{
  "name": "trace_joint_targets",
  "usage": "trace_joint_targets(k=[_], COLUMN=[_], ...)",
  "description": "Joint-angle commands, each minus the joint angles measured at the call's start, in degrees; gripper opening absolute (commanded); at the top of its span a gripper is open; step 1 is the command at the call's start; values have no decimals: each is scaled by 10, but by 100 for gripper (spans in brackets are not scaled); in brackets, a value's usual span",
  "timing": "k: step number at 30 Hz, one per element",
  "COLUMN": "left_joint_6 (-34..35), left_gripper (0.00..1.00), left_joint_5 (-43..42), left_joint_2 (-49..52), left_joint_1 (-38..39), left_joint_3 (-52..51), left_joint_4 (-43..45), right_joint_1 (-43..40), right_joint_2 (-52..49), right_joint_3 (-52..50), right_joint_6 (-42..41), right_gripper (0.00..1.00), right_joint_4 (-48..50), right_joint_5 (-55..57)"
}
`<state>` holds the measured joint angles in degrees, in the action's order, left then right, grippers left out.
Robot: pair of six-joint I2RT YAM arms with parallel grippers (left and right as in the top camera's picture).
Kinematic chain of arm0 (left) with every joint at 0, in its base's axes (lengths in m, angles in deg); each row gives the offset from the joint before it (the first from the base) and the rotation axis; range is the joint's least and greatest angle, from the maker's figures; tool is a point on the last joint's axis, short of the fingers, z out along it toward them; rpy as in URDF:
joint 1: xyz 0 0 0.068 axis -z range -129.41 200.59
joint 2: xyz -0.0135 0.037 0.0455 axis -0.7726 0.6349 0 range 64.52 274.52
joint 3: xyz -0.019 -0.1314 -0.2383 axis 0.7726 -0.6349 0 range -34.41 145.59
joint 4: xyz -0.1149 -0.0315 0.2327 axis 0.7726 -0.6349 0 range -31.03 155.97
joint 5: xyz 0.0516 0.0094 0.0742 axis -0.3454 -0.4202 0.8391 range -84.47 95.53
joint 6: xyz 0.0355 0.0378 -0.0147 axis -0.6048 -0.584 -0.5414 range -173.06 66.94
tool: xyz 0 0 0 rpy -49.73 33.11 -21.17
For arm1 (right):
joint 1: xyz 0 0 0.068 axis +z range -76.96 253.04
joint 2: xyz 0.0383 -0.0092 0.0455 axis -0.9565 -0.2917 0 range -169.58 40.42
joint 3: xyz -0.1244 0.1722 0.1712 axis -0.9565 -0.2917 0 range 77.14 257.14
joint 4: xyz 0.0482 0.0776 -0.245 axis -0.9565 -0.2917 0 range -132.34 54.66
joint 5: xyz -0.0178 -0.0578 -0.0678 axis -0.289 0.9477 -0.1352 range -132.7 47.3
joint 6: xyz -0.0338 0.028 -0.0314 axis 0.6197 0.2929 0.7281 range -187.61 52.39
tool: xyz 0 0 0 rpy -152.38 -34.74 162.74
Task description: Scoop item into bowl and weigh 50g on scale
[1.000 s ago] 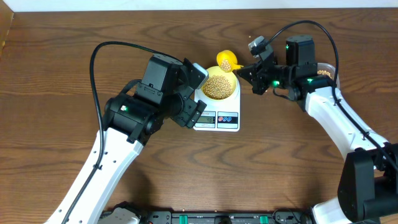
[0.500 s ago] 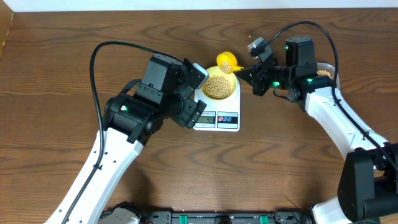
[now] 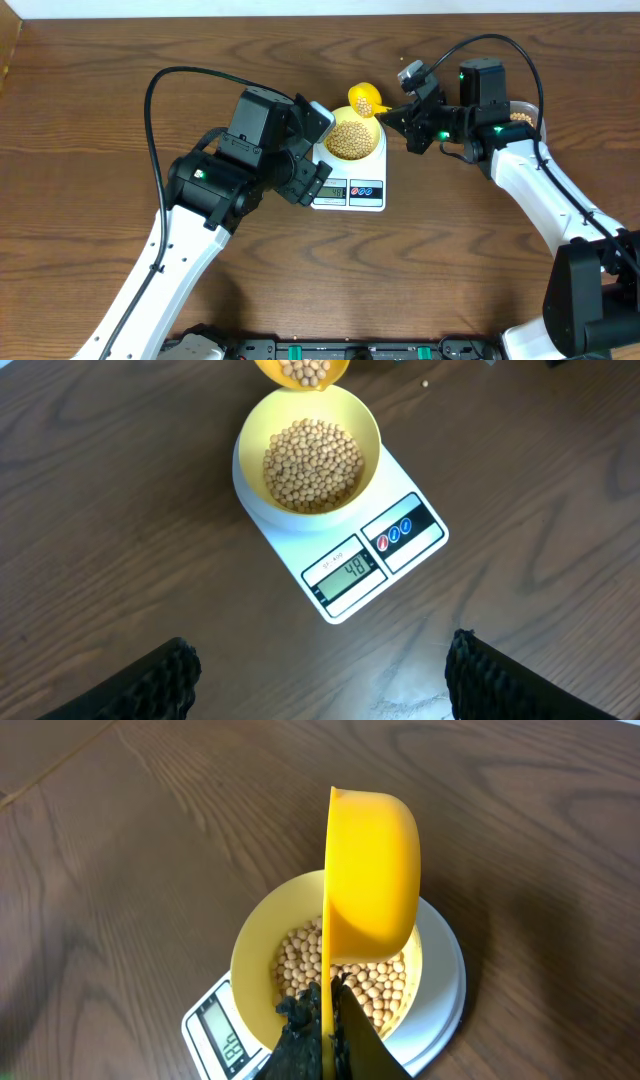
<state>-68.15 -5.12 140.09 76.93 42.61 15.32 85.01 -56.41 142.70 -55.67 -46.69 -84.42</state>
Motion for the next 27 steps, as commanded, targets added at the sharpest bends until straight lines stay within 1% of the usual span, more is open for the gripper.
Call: trace_joint_targets(k=[1,20,22,25,27], left_joint_6=[-5,-5,-5,-5,-5], left_gripper=[81,81,81,81,81], left_joint_5=[-7,-7,-7,-7,-7], left_joint_2=[0,0,0,0,0], left_joint_1=[-3,-3,-3,-3,-3], left_joint_3=[5,5,5,5,5], left_joint_4=[-1,-1,-1,-1,-1], right_joint_1=[5,5,5,5,5], right_joint_2=[8,8,8,8,8], right_joint_3=[1,1,1,1,1], right_joint_6=[10,10,10,10,5], right_gripper=[1,1,1,1,1], right_joint_4=[-1,-1,4,38,25], right_joint_5=[-4,-4,-4,-4,-4])
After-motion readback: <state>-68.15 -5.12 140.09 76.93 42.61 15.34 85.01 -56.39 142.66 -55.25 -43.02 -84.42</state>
